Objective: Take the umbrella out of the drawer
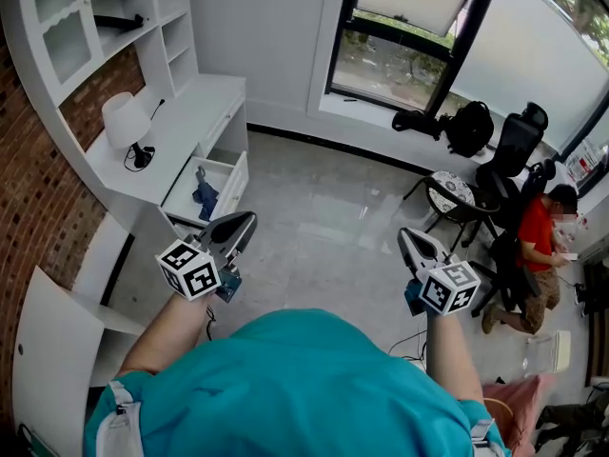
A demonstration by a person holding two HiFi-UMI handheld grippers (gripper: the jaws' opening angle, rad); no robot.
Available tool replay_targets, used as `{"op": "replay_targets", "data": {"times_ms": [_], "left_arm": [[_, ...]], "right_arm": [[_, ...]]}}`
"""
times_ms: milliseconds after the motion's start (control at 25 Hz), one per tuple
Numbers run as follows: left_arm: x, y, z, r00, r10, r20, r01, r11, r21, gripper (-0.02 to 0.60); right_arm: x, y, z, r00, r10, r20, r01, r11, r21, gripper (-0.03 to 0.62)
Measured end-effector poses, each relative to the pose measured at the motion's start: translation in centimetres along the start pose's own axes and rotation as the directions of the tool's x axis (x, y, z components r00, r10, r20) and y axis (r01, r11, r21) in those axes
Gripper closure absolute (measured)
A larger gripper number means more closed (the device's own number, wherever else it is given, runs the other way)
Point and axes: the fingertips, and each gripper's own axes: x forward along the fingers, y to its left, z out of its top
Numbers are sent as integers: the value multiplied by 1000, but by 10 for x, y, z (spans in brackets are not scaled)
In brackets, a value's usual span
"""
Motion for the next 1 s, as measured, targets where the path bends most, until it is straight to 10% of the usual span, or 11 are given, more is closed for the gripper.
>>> {"op": "replay_targets", "data": {"times_ms": [1000], "left_arm": [[83, -5, -30, 999, -24, -29, 23, 999, -37, 569]], "right_arm": [[-4, -69, -15, 999, 7, -35, -7, 1000, -6, 574]]}}
